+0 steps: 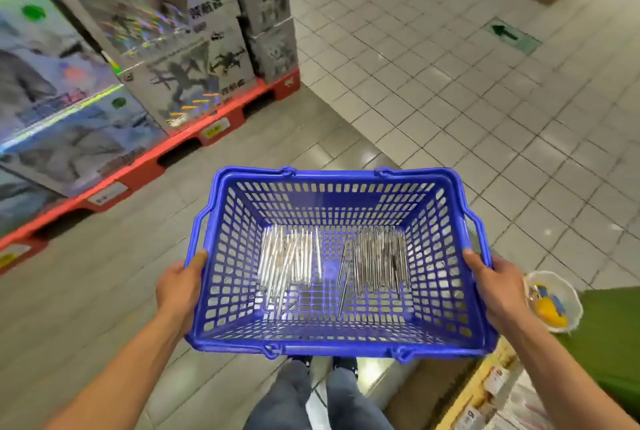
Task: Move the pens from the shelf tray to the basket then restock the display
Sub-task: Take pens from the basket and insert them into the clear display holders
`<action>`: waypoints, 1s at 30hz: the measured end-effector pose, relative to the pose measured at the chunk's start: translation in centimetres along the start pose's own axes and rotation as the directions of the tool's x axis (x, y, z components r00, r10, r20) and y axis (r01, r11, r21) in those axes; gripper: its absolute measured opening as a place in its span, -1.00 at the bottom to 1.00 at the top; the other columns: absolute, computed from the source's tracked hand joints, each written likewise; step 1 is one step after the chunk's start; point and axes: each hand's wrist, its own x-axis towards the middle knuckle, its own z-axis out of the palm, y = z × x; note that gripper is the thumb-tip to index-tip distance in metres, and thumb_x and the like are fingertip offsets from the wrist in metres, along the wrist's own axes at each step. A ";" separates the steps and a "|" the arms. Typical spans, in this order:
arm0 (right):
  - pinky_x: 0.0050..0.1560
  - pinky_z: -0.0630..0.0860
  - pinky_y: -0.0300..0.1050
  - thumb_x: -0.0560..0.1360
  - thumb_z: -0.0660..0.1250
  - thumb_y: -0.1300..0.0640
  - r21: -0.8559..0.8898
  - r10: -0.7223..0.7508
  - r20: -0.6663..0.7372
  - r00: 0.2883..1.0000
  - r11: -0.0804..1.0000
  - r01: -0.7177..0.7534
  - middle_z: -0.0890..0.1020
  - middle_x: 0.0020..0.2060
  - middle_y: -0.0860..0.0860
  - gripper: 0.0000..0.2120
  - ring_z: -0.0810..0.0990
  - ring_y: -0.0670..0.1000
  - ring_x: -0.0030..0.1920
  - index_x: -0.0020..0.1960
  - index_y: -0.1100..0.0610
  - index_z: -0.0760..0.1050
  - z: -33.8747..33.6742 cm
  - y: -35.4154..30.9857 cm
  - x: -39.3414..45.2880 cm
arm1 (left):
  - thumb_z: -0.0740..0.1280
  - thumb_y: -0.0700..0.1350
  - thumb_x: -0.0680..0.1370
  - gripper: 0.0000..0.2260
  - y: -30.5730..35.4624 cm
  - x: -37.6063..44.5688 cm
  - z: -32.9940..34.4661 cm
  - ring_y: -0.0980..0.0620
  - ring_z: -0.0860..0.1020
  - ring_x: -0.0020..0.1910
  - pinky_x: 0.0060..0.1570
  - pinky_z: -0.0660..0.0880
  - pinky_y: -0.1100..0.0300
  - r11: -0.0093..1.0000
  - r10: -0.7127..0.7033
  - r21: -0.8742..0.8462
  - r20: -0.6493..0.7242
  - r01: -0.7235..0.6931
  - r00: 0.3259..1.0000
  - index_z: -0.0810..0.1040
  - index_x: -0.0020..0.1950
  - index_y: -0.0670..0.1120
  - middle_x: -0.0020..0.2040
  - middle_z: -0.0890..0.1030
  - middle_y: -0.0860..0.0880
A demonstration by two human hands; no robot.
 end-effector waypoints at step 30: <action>-0.08 0.60 0.29 0.53 0.38 0.03 -0.221 -0.102 0.942 0.320 0.531 0.818 0.69 -0.28 0.19 -0.75 0.68 0.25 -0.22 -0.13 0.24 0.59 55.4 -8.2 -32.4 | 0.46 0.04 0.50 -0.67 -33.5 -16.5 -39.5 -0.10 0.62 -0.50 -0.54 0.56 0.07 0.511 -0.776 -0.859 -0.474 -0.026 0.417 0.61 -0.22 -0.24 -0.38 0.67 -0.21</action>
